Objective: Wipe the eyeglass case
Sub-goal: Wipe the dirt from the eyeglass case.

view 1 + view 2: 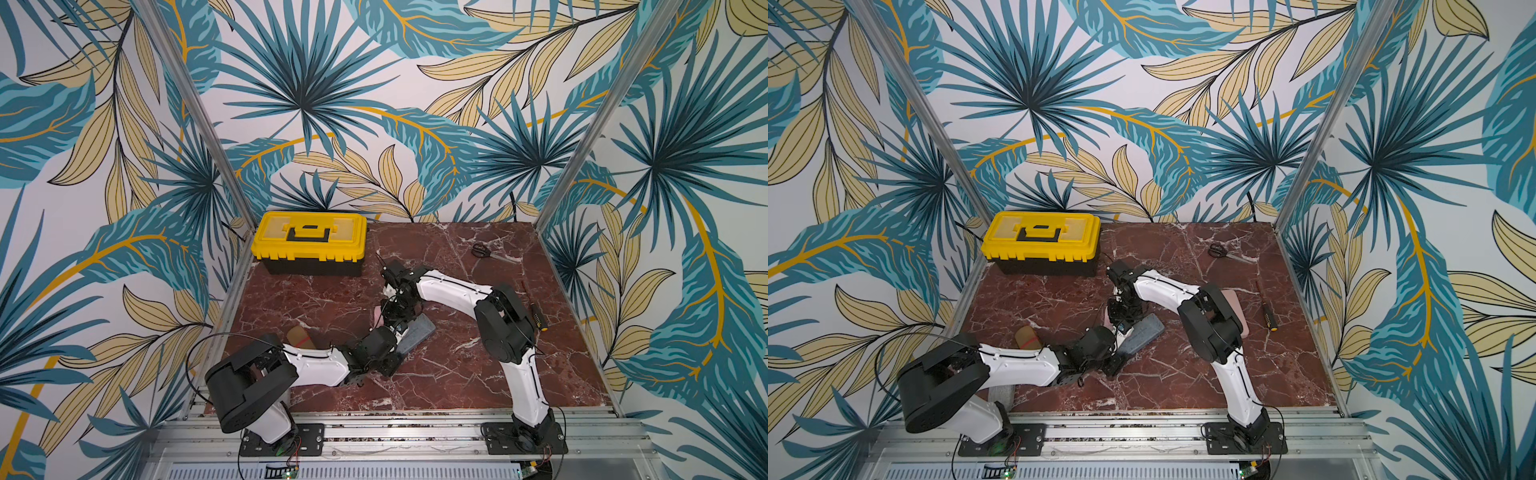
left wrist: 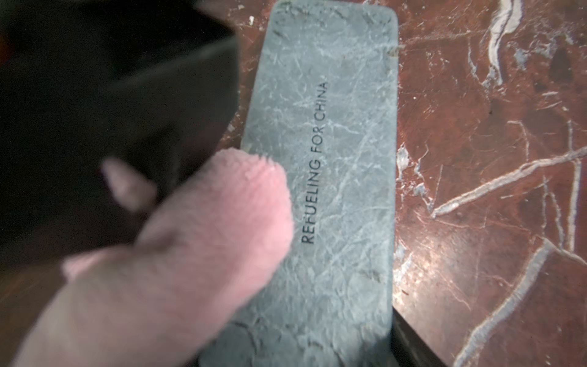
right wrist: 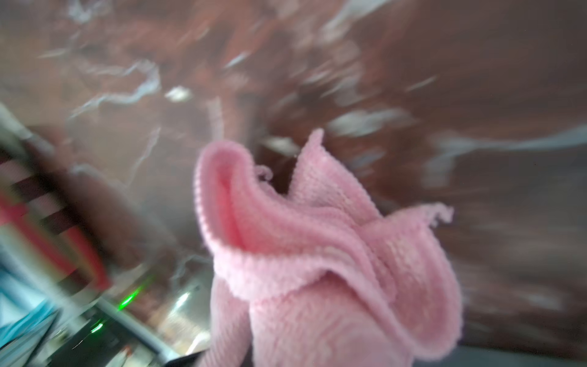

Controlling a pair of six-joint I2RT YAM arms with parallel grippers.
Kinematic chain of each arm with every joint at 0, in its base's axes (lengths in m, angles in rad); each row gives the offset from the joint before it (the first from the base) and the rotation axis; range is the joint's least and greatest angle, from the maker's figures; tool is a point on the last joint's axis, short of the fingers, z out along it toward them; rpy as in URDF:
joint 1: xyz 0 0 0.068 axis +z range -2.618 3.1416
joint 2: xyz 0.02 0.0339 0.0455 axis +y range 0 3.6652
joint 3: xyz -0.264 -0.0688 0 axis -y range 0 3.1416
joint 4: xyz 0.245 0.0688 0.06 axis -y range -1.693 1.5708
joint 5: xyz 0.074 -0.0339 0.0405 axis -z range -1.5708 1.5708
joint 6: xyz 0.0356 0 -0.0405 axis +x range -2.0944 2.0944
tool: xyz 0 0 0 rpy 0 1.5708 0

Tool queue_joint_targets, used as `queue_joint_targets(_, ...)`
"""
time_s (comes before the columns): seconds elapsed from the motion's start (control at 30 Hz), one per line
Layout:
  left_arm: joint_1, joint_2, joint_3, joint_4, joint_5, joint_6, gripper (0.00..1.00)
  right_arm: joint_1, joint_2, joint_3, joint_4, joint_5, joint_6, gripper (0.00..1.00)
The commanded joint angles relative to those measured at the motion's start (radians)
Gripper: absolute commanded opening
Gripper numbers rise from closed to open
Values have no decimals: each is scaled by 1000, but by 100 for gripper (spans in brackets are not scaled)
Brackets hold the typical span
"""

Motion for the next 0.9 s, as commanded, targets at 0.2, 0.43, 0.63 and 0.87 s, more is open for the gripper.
queue_joint_targets(0.2, 14, 24, 37, -37, -54, -42, 0, 70, 2, -20, -133, -37, -52, 0)
queue_joint_targets(0.43, 15, 22, 38, -50, -57, -50, 0, 80, -17, -95, 16, -292, 2, 0)
queue_joint_targets(0.63, 14, 9, 37, -86, -72, -66, 0, -126, 3, -73, -198, 216, -119, 0)
queue_joint_targets(0.87, 17, 22, 31, -95, -52, -84, 0, -212, -19, -69, -233, 524, -167, 0)
